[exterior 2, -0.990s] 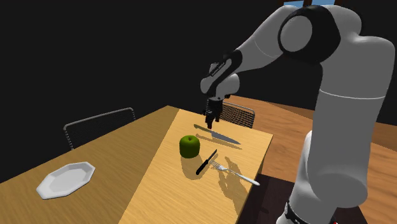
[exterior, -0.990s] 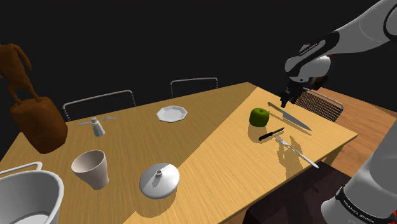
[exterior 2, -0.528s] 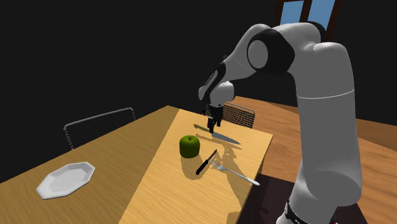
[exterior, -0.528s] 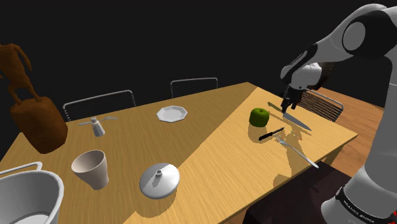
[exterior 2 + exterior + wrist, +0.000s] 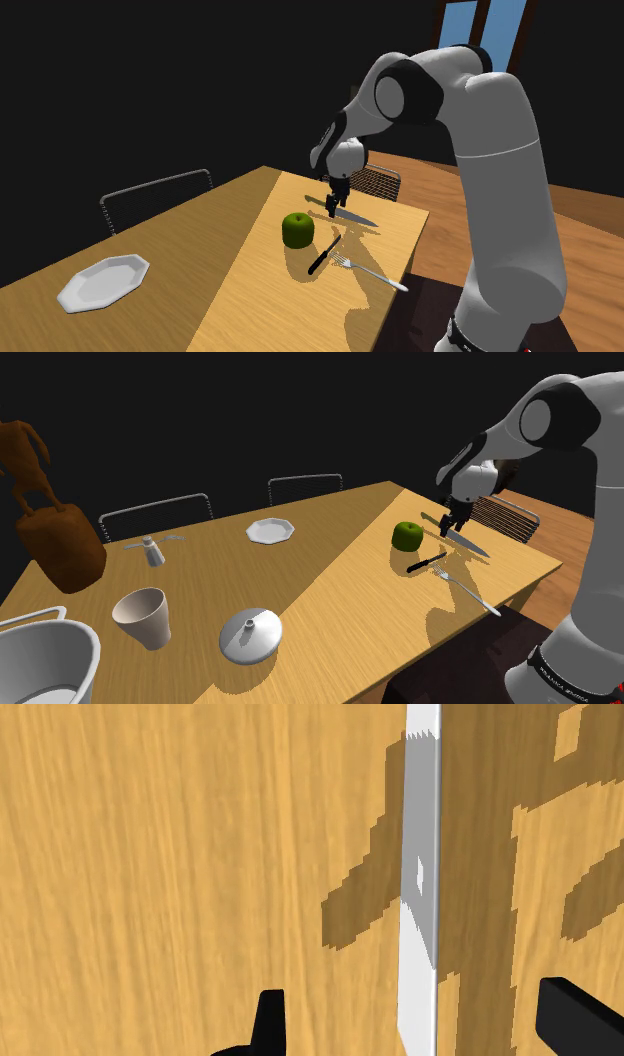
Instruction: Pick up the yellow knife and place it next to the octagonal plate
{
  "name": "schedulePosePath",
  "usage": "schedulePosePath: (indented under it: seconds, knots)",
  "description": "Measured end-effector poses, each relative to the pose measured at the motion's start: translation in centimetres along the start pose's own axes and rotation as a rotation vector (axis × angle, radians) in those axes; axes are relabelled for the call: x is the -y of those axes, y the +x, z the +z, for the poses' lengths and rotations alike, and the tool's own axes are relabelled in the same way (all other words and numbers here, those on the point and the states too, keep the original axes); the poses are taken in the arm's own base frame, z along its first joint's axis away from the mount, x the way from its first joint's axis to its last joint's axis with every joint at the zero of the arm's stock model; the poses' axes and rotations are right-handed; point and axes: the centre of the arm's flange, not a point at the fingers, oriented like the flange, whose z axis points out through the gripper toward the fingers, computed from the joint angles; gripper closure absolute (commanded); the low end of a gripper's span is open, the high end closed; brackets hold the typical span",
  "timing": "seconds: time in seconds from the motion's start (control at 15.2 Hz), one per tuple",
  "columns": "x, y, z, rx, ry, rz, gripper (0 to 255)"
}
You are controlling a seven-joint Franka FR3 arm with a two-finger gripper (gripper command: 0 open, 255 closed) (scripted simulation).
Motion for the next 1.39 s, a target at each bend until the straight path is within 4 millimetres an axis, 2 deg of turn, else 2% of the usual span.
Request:
schedulePosePath:
  seconds: [0.33,0.4,1.06,1.39]
  knots:
    - [0.0,0.0,0.1,0.0,0.0,0.0,0]
    - [0.0,0.0,0.1,0.0,0.0,0.0,255]
    - [0.0,0.0,0.1,0.0,0.0,0.0,255]
    - [0.0,0.0,-2.0,-0.001,0.0,0.0,255]
